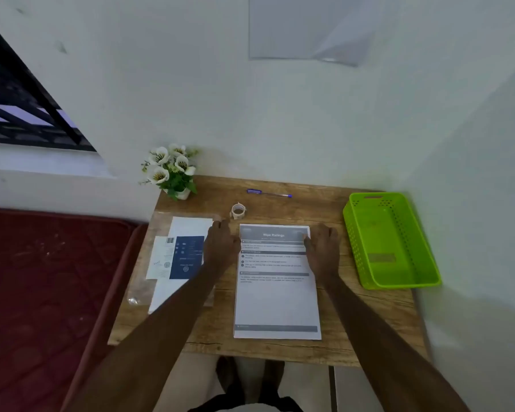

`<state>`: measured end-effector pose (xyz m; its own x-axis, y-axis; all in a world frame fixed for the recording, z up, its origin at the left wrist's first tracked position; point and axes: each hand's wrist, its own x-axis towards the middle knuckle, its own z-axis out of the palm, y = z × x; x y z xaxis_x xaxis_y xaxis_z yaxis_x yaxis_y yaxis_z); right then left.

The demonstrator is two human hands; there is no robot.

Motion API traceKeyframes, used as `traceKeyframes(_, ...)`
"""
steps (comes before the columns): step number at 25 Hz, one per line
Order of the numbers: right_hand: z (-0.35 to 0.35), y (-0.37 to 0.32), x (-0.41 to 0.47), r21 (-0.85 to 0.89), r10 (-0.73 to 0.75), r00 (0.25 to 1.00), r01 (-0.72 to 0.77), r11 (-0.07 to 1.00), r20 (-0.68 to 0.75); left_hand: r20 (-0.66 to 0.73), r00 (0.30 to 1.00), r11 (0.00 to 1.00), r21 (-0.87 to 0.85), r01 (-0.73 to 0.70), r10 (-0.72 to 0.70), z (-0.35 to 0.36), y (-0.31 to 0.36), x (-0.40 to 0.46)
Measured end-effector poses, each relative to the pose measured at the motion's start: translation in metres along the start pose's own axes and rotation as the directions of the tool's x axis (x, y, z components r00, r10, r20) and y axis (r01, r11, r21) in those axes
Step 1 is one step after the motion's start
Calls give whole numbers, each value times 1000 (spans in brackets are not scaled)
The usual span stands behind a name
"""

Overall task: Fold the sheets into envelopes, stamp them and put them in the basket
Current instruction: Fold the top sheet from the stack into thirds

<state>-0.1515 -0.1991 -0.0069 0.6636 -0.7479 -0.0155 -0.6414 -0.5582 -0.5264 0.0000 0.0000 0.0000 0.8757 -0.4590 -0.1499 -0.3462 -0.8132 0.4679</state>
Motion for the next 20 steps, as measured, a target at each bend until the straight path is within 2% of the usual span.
traceKeyframes(7,1,-1,1,132,116,984,-133,982,132,45,996,992,-89,84,-81,4,5,-2)
traceKeyframes(14,1,-2,7,160,67,979,-99,982,191,132,991,972,-229,55,-25,1,7,3)
traceKeyframes(20,-1,-2,8,182,59,978,-97,979,201,75,997,959,-280,35,-15,4,3,-2)
